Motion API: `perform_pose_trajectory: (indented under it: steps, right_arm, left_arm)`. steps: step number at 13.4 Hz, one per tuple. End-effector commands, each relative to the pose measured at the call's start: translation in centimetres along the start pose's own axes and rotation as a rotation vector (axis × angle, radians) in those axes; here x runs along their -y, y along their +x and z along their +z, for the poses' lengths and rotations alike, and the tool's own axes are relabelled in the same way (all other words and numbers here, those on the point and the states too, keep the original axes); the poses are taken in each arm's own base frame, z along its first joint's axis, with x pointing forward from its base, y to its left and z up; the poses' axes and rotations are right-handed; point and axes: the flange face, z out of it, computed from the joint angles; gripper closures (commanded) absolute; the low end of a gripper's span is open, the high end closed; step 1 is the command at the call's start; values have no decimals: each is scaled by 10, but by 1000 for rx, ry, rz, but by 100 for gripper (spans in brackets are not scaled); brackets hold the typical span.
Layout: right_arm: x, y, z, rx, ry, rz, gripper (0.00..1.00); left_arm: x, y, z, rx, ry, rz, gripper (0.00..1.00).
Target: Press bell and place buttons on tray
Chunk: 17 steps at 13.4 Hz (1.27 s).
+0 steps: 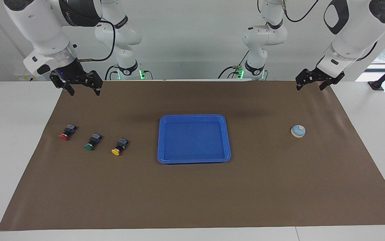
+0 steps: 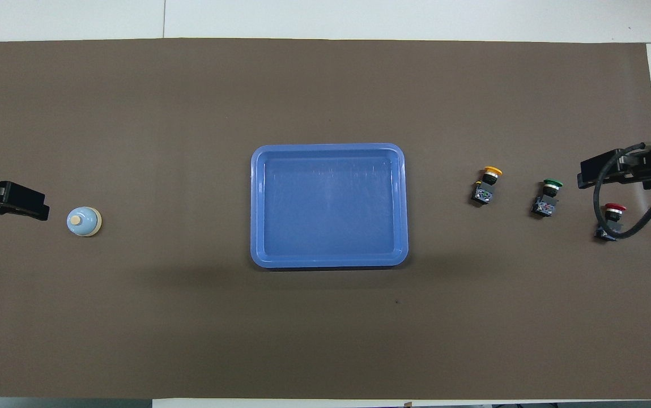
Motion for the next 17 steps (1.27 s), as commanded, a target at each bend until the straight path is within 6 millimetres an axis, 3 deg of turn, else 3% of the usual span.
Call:
perform_pose_trajectory:
  steps: [1, 6, 7, 8, 9, 11, 14, 15, 17]
  right_arm:
    - [-3, -6, -1, 4, 5, -18, 0]
    - [-3, -6, -1, 2, 5, -16, 0]
    - [-3, -6, -1, 4, 5, -16, 0]
    - [-3, -6, -1, 4, 5, -18, 0]
    - [-3, -6, -1, 4, 5, -18, 0]
    - [-3, -6, -1, 4, 5, -16, 0]
    - [-3, -6, -1, 4, 5, -18, 0]
    - [-4, -6, -1, 4, 5, -16, 0]
    - [-3, -6, -1, 4, 5, -18, 0]
  left_arm:
    - [2, 5, -5, -8, -16, -13, 0]
    - [5, 8, -1, -17, -12, -21, 0]
    - [6, 10, 4, -9, -8, -23, 12]
    - [7, 18, 15, 16, -7, -26, 71]
    - [9, 23, 22, 22, -8, -27, 100]
    - [33, 35, 48, 5, -11, -66, 100]
    - [40, 40, 127, -4, 2, -64, 100]
    - [52, 40, 146, -22, 3, -83, 100]
    - [58, 43, 177, -41, 4, -79, 100]
